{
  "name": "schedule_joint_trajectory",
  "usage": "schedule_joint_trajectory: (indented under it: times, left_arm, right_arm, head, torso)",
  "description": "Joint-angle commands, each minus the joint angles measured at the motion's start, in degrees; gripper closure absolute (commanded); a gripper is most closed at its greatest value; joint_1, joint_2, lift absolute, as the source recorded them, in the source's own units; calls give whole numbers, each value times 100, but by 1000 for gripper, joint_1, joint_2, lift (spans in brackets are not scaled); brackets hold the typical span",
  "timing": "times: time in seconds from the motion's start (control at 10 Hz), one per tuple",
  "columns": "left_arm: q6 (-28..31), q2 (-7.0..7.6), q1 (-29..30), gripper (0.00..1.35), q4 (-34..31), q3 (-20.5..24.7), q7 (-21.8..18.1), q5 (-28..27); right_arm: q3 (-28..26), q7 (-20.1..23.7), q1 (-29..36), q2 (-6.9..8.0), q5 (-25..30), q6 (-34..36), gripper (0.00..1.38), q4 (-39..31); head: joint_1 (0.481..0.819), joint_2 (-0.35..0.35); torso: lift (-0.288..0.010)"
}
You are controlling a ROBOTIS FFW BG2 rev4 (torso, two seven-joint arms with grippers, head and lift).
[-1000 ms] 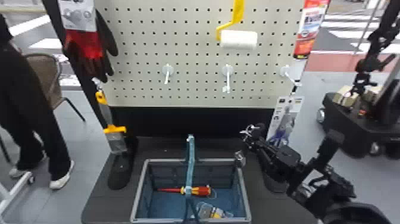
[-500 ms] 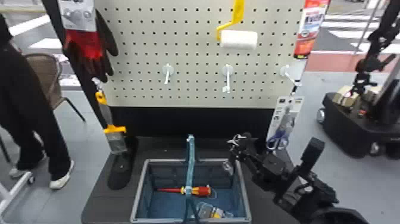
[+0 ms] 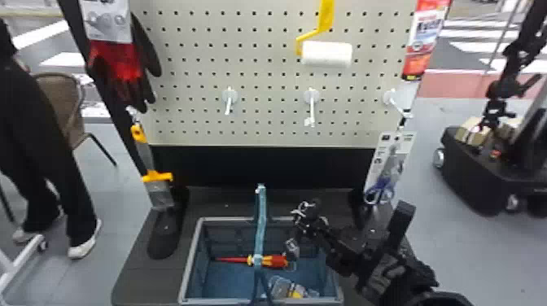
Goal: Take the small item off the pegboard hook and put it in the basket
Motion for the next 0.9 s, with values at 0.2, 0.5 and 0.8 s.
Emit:
schedule_joint_trajectory:
  times: [0.2,0.5,0.8]
  left_arm:
    - [0,0,0,174,12,0,2,0]
    - [9,0,0,174,12,0,2,0]
    - [18,0,0,174,12,-9,2,0]
  right_arm:
    - [293,0,-175,-107,-93,-1,1202,167]
    - [478,0,-224,-195,-172,17,1202,237]
    - [583,9,-335,-291,-225,34,814,265]
  head:
    - [549,0]
    - [549,0]
    - [549,0]
  torso:
    - [-100]
    - [-100]
    - [-100]
